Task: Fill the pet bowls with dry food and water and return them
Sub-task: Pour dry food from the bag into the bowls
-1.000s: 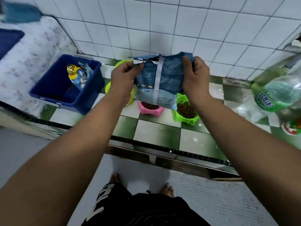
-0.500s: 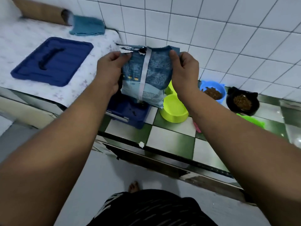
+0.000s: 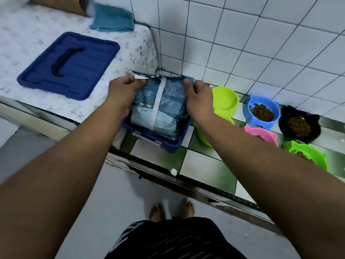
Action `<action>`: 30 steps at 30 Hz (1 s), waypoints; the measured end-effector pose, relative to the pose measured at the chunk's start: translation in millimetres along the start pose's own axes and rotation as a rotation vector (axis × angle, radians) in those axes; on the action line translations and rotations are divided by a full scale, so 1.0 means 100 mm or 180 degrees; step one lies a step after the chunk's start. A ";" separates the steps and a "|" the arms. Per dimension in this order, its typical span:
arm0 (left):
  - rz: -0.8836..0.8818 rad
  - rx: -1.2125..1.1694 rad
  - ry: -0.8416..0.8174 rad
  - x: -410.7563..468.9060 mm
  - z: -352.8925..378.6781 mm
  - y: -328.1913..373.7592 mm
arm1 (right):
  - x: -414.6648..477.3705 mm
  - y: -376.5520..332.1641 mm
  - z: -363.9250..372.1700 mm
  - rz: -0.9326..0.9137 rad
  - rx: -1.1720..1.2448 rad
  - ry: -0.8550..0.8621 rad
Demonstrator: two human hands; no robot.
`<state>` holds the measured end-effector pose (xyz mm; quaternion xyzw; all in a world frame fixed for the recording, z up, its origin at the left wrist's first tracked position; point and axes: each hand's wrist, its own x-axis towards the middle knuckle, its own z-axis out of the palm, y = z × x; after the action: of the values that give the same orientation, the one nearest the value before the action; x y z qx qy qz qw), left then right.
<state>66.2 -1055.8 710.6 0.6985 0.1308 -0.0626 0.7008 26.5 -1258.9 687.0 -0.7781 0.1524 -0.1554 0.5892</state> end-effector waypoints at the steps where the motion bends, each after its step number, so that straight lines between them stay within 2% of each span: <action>1: -0.0036 0.0095 0.0015 0.03 0.02 -0.07 | 0.01 0.08 0.00 0.0065 -0.0114 -0.0018; 4: -0.0176 0.0549 0.0085 0.12 0.10 -0.32 | 0.04 0.27 -0.04 0.0249 -0.0636 -0.0253; 7: -0.0383 0.0886 0.0185 0.28 0.15 -0.51 | 0.19 0.25 -0.06 0.0466 -0.1520 -0.0766; 10: -0.0260 0.1452 0.0110 0.40 0.27 -0.52 | 0.31 0.11 0.00 0.0569 -0.1776 -0.1146; 12: 0.0048 0.2131 -0.0084 0.40 0.38 -0.44 | 0.32 0.11 0.07 0.0072 -0.2073 -0.0952; 16: 0.1381 0.3225 -0.0035 0.22 0.45 -0.46 | 0.15 0.25 0.11 -0.1884 -0.3264 -0.0244; 17: 0.1740 0.3442 -0.0089 0.15 0.44 -0.51 | 0.10 0.27 0.11 -0.2225 -0.3409 -0.0254; 19: 0.2272 0.4074 -0.0657 0.06 0.40 -0.62 | 0.03 0.31 0.14 -0.2529 -0.3687 -0.0617; 20: 0.2270 0.4440 -0.1005 0.05 0.39 -0.67 | 0.00 0.30 0.16 -0.2321 -0.3763 -0.0879; 22: 0.1951 0.5068 -0.1478 0.13 0.34 -0.76 | -0.04 0.27 0.24 -0.1433 -0.3770 -0.1283; 24: 0.1805 0.5315 -0.1762 0.26 0.31 -0.78 | -0.05 0.27 0.31 -0.0880 -0.3881 -0.1486; 27: 0.1741 0.5239 -0.2096 0.36 0.33 -0.73 | -0.08 0.23 0.39 -0.0671 -0.4086 -0.1643; 30: 0.1822 0.4671 -0.2078 0.37 0.32 -0.65 | -0.05 0.15 0.43 -0.0533 -0.3795 -0.1373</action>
<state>87.0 -1084.9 637.3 0.9288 -0.3330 -0.1501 0.0622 39.6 -1223.5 660.8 -0.9954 0.0293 0.0707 0.0585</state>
